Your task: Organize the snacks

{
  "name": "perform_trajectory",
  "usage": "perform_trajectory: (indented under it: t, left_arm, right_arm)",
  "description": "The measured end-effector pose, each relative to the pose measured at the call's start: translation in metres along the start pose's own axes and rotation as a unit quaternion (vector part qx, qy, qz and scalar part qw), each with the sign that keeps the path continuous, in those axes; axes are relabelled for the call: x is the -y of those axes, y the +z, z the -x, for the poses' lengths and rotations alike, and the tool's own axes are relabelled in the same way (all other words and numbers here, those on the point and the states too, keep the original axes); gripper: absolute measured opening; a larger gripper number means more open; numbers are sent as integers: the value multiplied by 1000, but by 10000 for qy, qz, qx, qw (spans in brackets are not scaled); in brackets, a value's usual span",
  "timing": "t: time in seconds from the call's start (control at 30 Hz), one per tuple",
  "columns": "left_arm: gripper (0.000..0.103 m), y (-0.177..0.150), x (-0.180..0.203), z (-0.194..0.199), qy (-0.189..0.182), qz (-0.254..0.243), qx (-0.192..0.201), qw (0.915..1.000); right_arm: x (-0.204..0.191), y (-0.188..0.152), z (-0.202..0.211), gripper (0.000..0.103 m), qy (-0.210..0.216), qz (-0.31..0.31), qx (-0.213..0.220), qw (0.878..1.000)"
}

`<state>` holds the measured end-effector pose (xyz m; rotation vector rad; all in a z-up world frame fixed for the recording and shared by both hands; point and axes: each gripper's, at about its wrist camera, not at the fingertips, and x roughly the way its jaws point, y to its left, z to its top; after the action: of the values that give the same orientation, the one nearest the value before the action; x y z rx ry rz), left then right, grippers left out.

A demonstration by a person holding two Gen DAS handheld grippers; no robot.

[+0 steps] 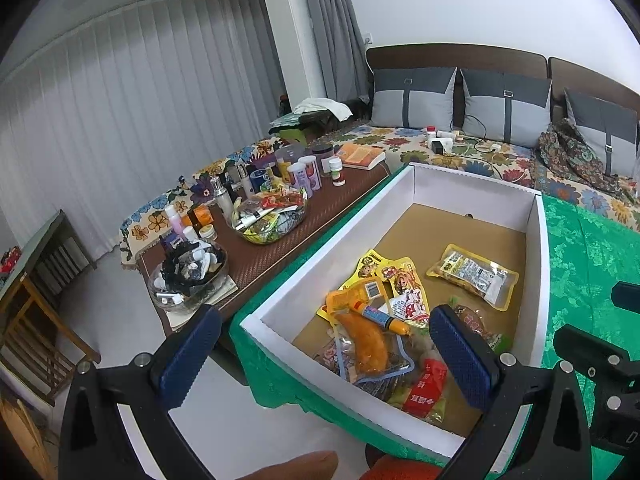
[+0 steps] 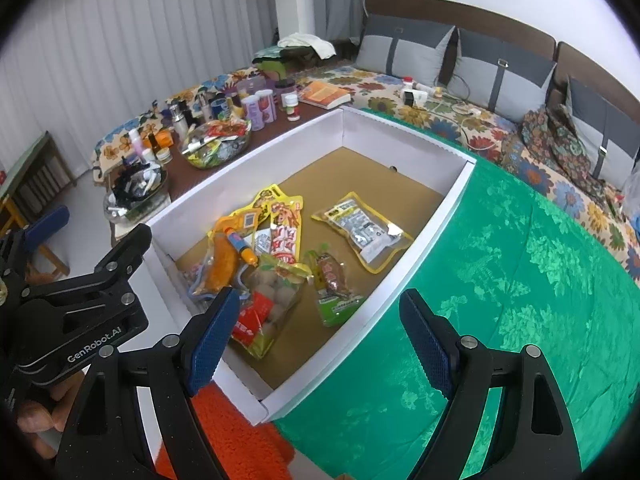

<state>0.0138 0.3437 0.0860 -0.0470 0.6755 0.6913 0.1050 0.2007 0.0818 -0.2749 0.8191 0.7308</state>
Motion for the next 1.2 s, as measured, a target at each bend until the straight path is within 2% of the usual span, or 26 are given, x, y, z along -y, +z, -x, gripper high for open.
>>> perform_trajectory:
  t: [0.3, 0.63, 1.2]
  left_arm:
    - [103, 1, 0, -2, -191, 64, -111, 9997]
    - [103, 8, -10, -1, -812, 272, -289, 9959]
    - [103, 13, -20, -4, -759, 410, -376, 9956]
  right_arm:
    - [-2, -1, -1, 85, 14, 32, -32, 10000]
    - [-10, 3, 5, 85, 13, 90, -15, 10000]
    - [-14, 12, 13, 85, -223, 215, -17, 9995]
